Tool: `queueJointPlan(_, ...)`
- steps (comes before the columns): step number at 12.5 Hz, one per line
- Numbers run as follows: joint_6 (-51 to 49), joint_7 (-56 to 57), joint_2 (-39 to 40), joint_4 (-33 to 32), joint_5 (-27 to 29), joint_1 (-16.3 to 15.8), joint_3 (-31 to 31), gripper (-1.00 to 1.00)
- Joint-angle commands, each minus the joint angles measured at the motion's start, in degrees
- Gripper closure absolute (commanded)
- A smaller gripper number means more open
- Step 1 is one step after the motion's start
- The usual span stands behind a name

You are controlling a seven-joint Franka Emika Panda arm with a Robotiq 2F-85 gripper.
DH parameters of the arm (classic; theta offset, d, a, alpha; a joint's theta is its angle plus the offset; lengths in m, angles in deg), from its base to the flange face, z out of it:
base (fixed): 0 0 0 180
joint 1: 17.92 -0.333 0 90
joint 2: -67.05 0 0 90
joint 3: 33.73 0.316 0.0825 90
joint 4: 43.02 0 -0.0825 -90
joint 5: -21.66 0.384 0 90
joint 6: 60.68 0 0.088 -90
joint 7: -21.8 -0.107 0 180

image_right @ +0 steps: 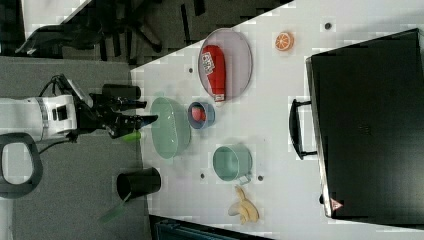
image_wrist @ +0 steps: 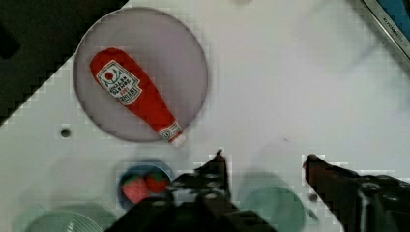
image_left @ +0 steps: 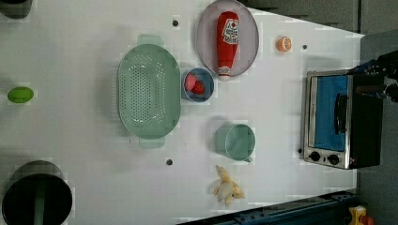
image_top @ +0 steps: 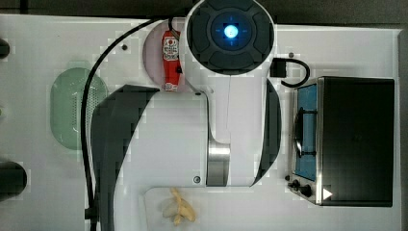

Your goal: Flap open oven.

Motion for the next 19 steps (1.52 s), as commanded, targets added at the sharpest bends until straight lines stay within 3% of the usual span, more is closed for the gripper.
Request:
queueJointPlan(1, -6.08, -6.29, -19.79, -13.43, -1.23, 2.20, -1.59, -0.59)
queueJointPlan(3, -6.08, -6.28, -19.79, -13.42, -1.23, 2.20, -1.59, -0.99)
queueJointPlan(6, -6.08, -6.28, -19.78, -13.43, -1.23, 2.21, -1.60, -1.00)
queueJointPlan(7, -6.09, -6.28, -19.79, -13.42, -1.23, 2.21, -1.60, -0.90)
queueJointPlan(13, -6.04, -5.42, -19.75, -14.56, -1.34, 2.24, -2.16, 0.55)
queueJointPlan(15, -5.44, -0.59, -19.69, -14.95, -1.43, 2.26, -3.21, 0.65)
queueJointPlan(19, -1.43, 24.46, -18.80, -15.83, -1.61, 2.39, -7.63, 0.65)
